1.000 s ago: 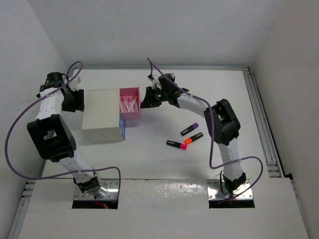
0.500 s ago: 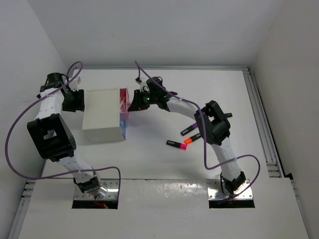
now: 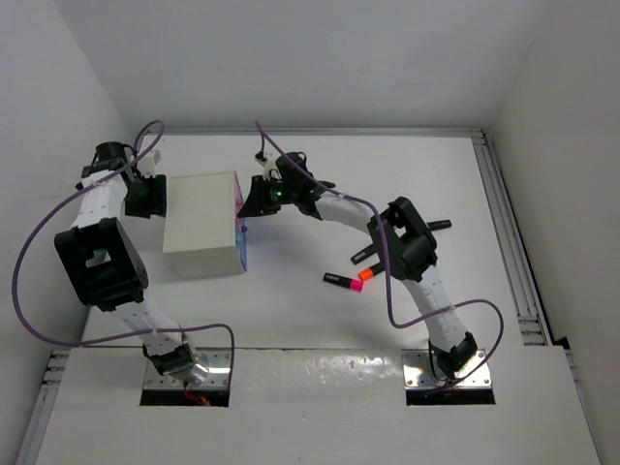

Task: Sort the stationery into containers
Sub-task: Close the drawer in the storage box.

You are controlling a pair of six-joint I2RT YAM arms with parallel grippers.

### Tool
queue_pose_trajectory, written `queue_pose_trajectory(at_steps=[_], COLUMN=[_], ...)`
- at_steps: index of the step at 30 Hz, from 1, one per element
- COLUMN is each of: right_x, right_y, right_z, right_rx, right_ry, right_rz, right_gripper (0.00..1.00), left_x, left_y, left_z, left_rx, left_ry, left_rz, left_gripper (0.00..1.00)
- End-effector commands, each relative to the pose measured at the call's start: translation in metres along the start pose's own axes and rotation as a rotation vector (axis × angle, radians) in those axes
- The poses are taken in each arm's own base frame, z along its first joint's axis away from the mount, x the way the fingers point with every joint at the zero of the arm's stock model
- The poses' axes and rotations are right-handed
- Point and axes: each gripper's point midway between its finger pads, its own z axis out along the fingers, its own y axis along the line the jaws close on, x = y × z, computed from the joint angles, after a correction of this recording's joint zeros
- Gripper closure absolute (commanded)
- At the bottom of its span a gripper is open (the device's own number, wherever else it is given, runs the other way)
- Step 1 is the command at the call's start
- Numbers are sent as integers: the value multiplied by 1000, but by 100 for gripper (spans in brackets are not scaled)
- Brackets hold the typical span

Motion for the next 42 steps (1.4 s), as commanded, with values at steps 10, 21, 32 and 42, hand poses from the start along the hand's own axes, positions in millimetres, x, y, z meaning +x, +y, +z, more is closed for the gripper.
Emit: queue_pose_trajectory(at_steps=[10,21,32,42], right_x=[-22,-19,-26,35], right_y=[40,29,25,85], right_z=[2,-30,-80,-90], right_rx=[-89,-40,-10,-238], right_ry=[-57,-32,-45,50], right_rz=[-80,-100,-56,253], right_gripper=[74,73,77,76], left_x=[-32,-67,-127,-105], left_y=[-18,-26,20,-103], left_z=[-2,5,-106,-167], left_rx=[38,113,-148,238], left_ry=[-51,-164,-530,-566], left_rz=[38,58,51,444], left_gripper=[42,42,40,41])
